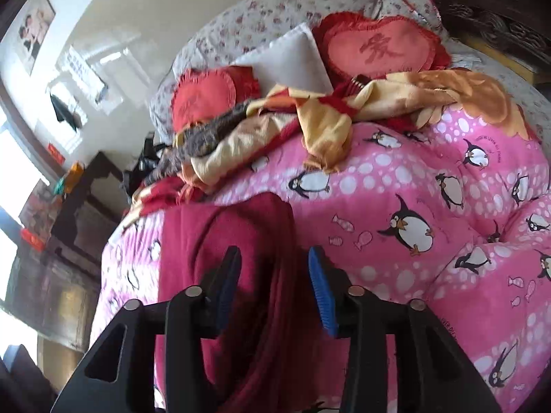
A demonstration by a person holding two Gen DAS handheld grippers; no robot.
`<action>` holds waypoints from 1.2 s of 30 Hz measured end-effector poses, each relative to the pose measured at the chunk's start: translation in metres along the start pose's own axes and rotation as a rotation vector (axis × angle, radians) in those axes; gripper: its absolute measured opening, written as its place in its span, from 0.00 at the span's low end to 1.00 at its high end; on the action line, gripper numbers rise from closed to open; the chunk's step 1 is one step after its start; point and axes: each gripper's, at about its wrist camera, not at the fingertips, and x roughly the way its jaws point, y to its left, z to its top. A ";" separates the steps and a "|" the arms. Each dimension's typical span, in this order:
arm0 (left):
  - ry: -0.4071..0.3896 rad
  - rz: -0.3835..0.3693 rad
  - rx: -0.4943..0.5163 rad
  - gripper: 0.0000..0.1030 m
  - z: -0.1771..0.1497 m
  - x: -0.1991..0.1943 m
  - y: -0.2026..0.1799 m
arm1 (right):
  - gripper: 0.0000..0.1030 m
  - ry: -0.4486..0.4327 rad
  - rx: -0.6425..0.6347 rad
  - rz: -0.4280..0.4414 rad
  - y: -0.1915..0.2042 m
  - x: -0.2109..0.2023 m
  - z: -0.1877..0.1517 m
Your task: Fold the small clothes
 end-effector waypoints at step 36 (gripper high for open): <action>0.094 0.135 -0.039 0.51 -0.016 0.052 0.028 | 0.00 0.052 -0.104 -0.095 0.025 -0.014 -0.089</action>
